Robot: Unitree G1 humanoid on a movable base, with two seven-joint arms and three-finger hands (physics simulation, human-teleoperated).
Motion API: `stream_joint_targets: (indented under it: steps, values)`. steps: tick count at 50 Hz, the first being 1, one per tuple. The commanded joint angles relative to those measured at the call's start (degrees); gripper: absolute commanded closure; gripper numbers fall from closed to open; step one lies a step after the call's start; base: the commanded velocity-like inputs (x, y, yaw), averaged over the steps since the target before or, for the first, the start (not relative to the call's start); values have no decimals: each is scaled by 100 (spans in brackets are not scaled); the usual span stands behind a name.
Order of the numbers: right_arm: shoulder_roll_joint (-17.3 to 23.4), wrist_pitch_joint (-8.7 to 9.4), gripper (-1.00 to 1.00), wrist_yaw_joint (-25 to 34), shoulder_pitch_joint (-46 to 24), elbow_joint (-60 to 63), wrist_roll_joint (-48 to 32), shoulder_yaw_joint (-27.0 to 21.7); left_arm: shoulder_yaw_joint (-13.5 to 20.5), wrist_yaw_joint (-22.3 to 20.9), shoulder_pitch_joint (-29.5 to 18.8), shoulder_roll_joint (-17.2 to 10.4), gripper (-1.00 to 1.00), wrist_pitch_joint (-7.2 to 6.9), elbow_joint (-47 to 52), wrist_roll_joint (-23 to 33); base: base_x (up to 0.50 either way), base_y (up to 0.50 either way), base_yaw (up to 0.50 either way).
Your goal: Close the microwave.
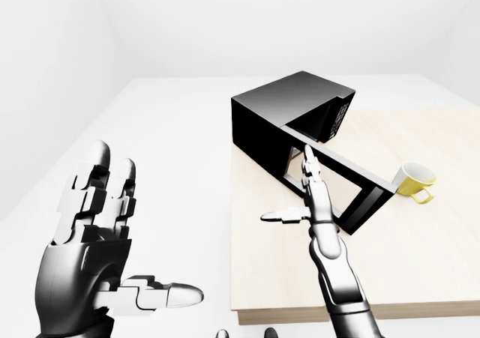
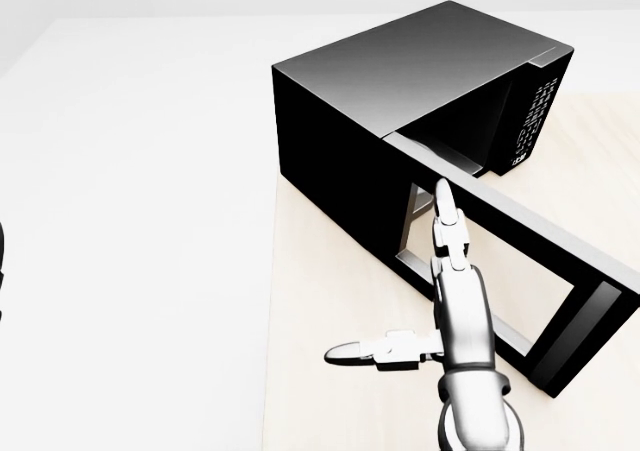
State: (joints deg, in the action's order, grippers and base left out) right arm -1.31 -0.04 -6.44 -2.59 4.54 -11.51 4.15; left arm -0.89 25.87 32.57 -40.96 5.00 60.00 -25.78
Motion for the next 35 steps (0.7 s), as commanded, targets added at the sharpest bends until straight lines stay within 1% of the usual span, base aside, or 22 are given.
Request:
stream_joint_targets:
  steps: [1, 15, 21, 24, 25, 27, 31, 35]
  values:
    - [6, 105, -100, 30, -299, -220, 143, -132, 41, 35, 59, -71, -100, 0, 0, -42, 0, 0, 0]
    - [87, 37, -100, -74, -934, -960, 237, -314, 33, 59, 58, -102, -100, 0, 0, -43, 0, 0, 0]
    - [120, -34, -100, -121, -1218, -1363, 274, -376, 74, 85, 71, -147, -100, 0, 0, -92, 0, 0, 0]
    - [145, -150, -100, -160, -1471, -1770, 354, -439, 101, 94, 94, -169, -100, 0, 0, -113, 0, 0, 0]
    - [150, -158, -100, -165, -1479, -1788, 360, -436, 103, 96, 95, -173, -100, 0, 0, -116, 0, 0, 0]
    - [163, -250, -100, -199, -1639, -2067, 388, -459, 98, 98, 80, -165, -100, 0, 0, -111, 0, 0, 0]
    - [169, -269, -100, -269, -1948, -2433, 453, -485, 24, 49, 27, -77, -100, 0, 0, -43, 0, 0, 0]
    - [194, -422, -100, -316, -2180, -2864, 493, -510, 66, 38, 39, -90, -100, 0, 0, -82, 0, 0, 0]
